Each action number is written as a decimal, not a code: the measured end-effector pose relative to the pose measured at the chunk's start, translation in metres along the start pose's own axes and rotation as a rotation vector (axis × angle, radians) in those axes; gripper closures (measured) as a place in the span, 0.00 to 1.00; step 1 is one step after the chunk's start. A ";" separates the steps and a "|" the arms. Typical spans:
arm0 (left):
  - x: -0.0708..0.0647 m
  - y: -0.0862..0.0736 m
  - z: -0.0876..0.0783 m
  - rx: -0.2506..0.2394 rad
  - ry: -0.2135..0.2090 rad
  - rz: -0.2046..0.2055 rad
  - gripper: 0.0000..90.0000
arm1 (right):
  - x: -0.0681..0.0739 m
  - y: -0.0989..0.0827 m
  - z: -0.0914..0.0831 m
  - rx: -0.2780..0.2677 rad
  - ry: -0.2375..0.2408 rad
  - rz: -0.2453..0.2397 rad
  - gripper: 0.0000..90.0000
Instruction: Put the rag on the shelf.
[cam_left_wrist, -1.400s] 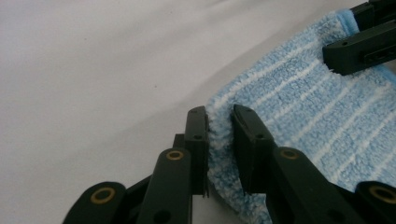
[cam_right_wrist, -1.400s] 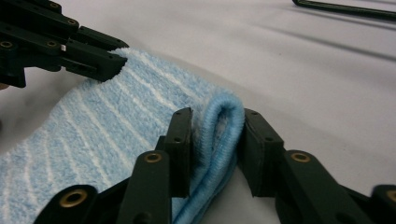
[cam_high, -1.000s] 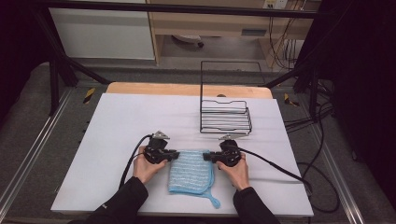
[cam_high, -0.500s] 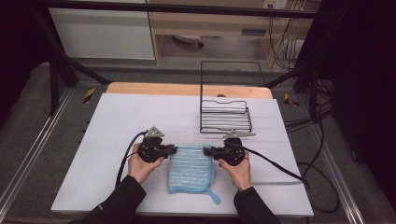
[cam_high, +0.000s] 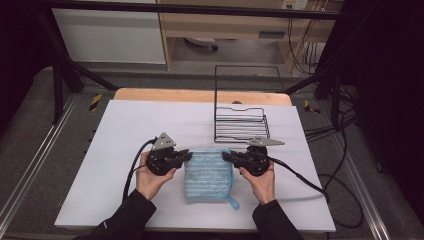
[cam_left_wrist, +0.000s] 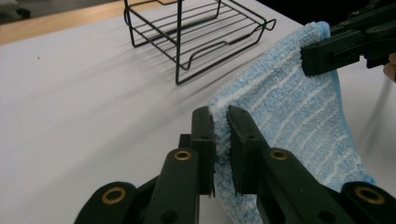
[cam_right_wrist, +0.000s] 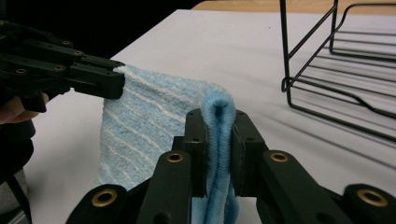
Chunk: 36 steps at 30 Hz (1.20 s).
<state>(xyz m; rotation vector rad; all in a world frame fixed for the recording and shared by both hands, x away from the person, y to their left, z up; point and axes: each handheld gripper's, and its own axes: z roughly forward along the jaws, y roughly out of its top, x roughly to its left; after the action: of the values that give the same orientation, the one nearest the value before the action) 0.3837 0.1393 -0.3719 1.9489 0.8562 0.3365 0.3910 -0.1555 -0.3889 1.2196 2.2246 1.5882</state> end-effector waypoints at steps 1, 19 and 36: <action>-0.001 0.001 -0.001 -0.007 0.003 0.006 0.90 | 0.001 0.001 -0.002 -0.006 0.000 -0.008 0.88; -0.018 0.040 -0.014 -0.163 -0.002 0.029 0.90 | 0.018 0.030 -0.046 -0.152 -0.056 -0.107 0.88; -0.032 0.091 -0.015 -0.319 -0.014 0.057 0.90 | 0.022 0.063 -0.083 -0.340 -0.142 -0.147 0.89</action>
<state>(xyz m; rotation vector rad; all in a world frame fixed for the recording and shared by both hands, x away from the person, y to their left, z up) 0.3913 0.0993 -0.2830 1.6787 0.6922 0.4629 0.3646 -0.1932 -0.2931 1.0137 1.8188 1.6757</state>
